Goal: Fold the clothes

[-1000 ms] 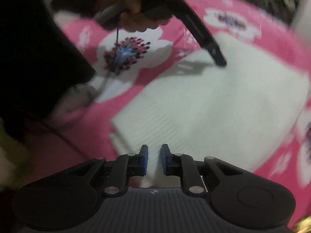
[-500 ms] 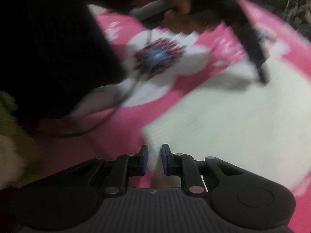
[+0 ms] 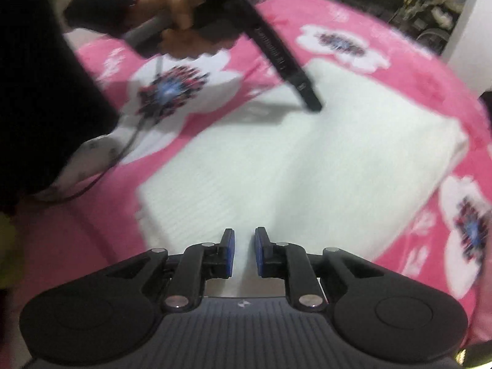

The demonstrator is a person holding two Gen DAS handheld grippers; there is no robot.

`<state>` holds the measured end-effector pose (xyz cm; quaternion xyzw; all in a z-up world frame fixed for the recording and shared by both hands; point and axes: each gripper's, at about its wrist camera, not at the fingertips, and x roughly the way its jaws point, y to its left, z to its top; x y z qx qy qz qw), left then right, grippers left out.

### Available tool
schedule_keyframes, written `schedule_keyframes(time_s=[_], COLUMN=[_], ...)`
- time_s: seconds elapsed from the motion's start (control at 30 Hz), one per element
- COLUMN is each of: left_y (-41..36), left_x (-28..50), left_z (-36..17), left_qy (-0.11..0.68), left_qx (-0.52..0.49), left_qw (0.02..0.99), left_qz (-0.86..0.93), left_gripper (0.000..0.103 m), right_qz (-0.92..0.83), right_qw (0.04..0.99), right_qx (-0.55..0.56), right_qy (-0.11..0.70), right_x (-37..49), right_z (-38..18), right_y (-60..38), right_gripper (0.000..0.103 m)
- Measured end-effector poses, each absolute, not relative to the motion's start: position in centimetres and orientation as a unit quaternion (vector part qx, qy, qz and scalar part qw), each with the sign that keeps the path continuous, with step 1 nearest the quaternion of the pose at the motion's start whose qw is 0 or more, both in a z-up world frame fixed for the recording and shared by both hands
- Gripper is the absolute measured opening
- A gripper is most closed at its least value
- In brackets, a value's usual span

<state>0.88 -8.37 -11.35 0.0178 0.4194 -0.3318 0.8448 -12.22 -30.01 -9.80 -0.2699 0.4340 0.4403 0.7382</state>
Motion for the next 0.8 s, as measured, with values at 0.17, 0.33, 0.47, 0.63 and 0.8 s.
schedule_keyframes(time_s=[0.17,0.33,0.47,0.63,0.8], left_y=[-8.2,-8.4,-8.4,-8.4,-8.5], left_x=[1.1,0.9,0.6,0.6,0.8], left_z=[-11.5,-11.4,-11.4,-11.5,-11.4], left_qy=[0.420,0.420,0.414,0.410,0.415], left_qx=[0.012,0.015,0.017,0.020,0.017], left_qw=[0.844,0.846,0.849,0.850,0.848], left_qz=[-0.333,-0.330,-0.328,-0.331,-0.328], left_gripper=[0.060,0.060,0.060,0.061,0.061], right_qz=[0.432,0.379,0.344,0.337,0.325], right_qw=[0.756,0.825,0.815,0.818,0.821], right_qx=[-0.239,-0.225,-0.308,-0.336,-0.340], right_qy=[0.430,0.353,0.351,0.322,0.324], right_x=[-11.7,-8.8,-8.1,-9.3,-8.9], right_z=[-6.2,-3.9,-7.6,-8.0,-8.3], right_y=[-31.2,-30.1,-30.2,-32.0,-31.1], right_gripper=[0.015,0.016,0.012,0.013,0.013])
